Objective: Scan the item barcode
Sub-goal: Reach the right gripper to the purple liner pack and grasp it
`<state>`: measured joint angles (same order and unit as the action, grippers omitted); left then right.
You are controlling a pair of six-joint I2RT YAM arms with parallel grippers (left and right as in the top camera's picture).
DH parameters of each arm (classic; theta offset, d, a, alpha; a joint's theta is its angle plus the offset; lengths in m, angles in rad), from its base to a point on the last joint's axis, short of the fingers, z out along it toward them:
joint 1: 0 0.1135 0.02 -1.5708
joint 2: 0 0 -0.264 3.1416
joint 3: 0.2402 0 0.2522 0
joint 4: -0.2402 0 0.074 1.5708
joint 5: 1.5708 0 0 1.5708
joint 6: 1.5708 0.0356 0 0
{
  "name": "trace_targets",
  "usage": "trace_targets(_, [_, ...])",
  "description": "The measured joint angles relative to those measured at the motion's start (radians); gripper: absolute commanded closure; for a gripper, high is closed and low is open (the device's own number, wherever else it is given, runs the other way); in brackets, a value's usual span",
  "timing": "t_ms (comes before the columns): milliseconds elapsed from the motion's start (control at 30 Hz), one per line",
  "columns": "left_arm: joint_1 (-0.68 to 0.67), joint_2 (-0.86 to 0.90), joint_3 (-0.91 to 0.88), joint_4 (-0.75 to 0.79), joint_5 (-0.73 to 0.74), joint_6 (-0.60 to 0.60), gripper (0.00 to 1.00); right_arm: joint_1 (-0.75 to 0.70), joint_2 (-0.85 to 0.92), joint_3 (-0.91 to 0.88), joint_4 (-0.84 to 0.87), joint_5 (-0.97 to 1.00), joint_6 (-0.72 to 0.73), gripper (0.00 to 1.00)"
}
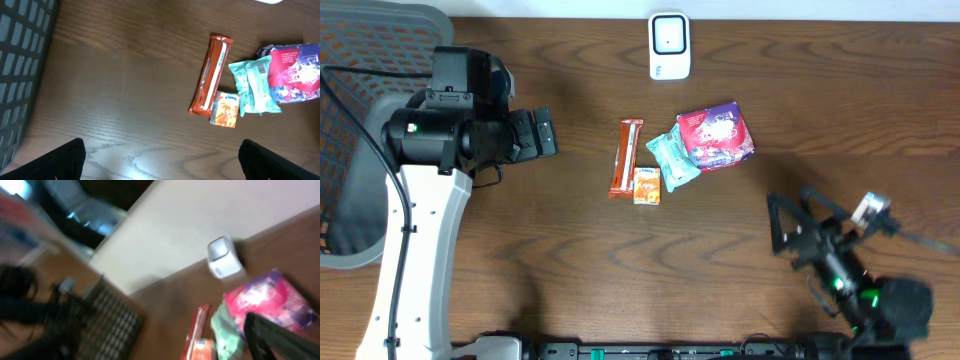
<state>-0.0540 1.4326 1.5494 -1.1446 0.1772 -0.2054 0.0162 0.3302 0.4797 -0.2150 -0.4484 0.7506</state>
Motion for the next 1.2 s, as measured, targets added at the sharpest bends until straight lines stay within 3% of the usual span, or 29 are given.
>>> trace_targets(100, [0.0,0.0,0.0,0.001,0.0,0.0,0.02,0.0,0.243,0.218,-0.25,0.029,-0.09,0.01])
trace_targets(200, [0.0,0.0,0.0,0.0,0.0,0.0,0.02,0.0,0.462,0.373,-0.386,-0.006,-0.157,0.01])
trace_targets(233, [0.0,0.0,0.0,0.0,0.0,0.0,0.02,0.0,0.534,0.416,-0.406,-0.034,-0.172,0.02])
trace_targets(267, [0.0,0.0,0.0,-0.001,-0.001,0.0,0.02,0.0,0.587,0.446,-0.412,-0.06,-0.185,0.11])
trace_targets(300, [0.0,0.0,0.0,0.0,-0.001,0.0,0.02,0.0,0.639,0.474,-0.41,-0.093,-0.195,0.19])
trace_targets(333, [0.0,0.0,0.0,0.0,-0.001,0.0,0.02,0.0,0.687,0.496,-0.397,-0.126,-0.208,0.2])
trace_targets(467, [0.0,0.0,0.0,0.0,0.0,0.0,0.02,0.0,0.812,0.53,-0.372,-0.18,-0.181,0.02])
trace_targets(767, [0.0,0.0,0.0,0.0,0.0,0.0,0.02,0.001,1.143,0.533,-0.335,-0.14,-0.027,0.01])
trace_targets(1200, [0.0,0.0,0.0,-0.001,0.0,0.0,0.02,0.006,1.431,0.533,-0.073,-0.128,0.109,0.2])
